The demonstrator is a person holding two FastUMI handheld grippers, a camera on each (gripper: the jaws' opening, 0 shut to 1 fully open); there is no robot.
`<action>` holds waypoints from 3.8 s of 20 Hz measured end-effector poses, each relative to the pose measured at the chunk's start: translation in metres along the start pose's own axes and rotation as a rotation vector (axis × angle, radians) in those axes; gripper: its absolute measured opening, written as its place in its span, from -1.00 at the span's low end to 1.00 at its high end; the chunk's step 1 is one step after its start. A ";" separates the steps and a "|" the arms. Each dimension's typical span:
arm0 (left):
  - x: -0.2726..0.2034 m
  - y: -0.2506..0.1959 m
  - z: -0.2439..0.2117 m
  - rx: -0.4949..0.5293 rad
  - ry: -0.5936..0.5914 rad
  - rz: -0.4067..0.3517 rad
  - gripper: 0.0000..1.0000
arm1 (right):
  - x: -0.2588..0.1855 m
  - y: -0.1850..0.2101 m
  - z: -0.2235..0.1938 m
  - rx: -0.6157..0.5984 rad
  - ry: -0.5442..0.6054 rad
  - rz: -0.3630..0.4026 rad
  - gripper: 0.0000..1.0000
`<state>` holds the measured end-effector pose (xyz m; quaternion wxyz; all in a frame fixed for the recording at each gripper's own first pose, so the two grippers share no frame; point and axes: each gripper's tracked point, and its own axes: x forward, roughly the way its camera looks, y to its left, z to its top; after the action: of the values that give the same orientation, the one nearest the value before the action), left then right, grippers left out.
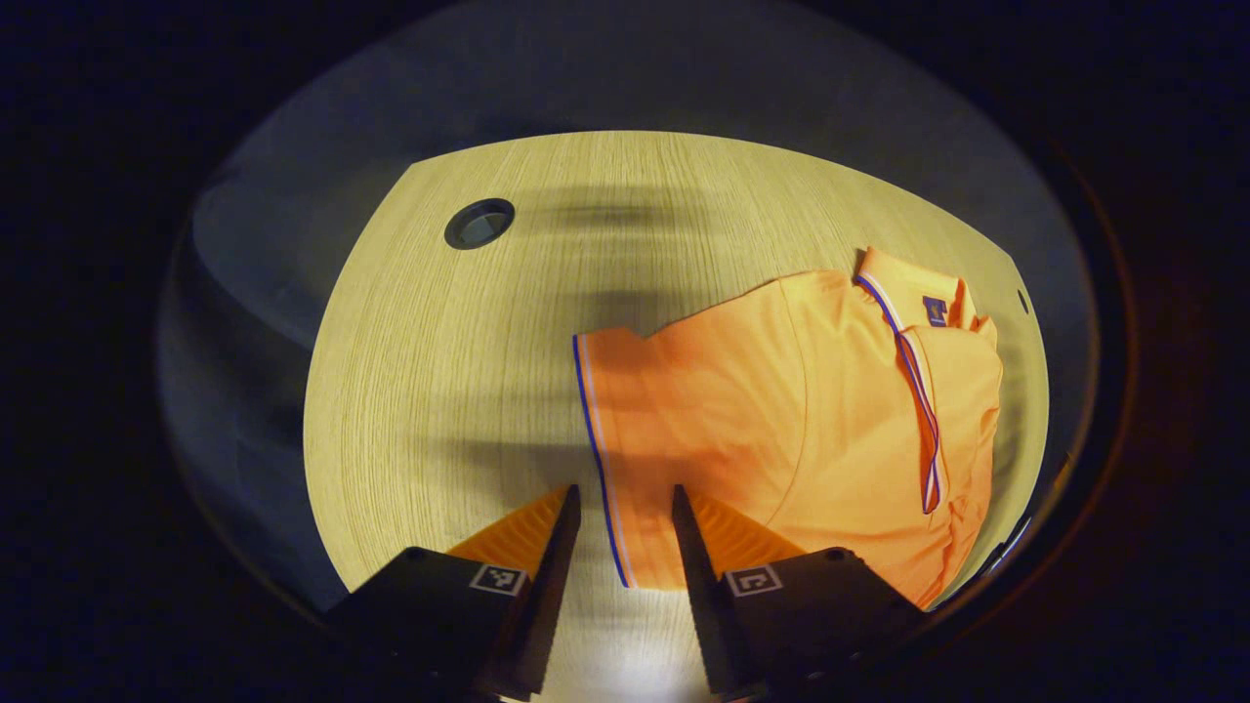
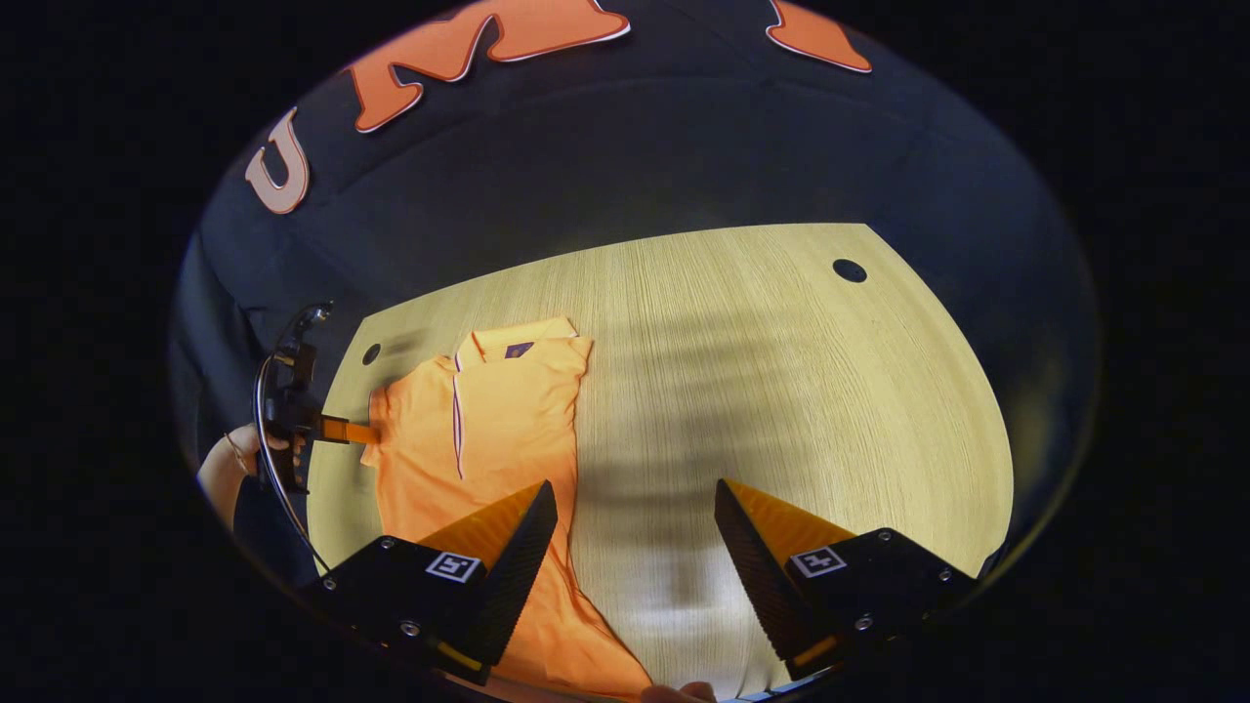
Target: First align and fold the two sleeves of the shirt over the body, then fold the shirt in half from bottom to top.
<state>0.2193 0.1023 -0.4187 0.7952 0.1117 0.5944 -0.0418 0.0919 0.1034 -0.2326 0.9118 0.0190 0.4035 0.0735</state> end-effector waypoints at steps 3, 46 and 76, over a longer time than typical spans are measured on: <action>-0.002 -0.009 0.001 0.008 0.002 -0.011 -0.79 | -0.003 0.000 0.001 0.007 -0.009 0.006 0.99; -0.054 -0.277 0.027 0.273 -0.051 -0.168 -0.71 | -0.033 -0.049 -0.017 0.084 -0.058 0.057 0.99; -0.093 -0.146 -0.138 0.122 -0.091 -0.129 0.99 | -0.013 0.067 -0.116 -0.180 0.135 0.082 0.99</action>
<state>0.0338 -0.0140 -0.3856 0.8089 0.1195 0.5598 -0.1341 -0.0109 0.1646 -0.2950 0.8768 -0.0513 0.4548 0.1477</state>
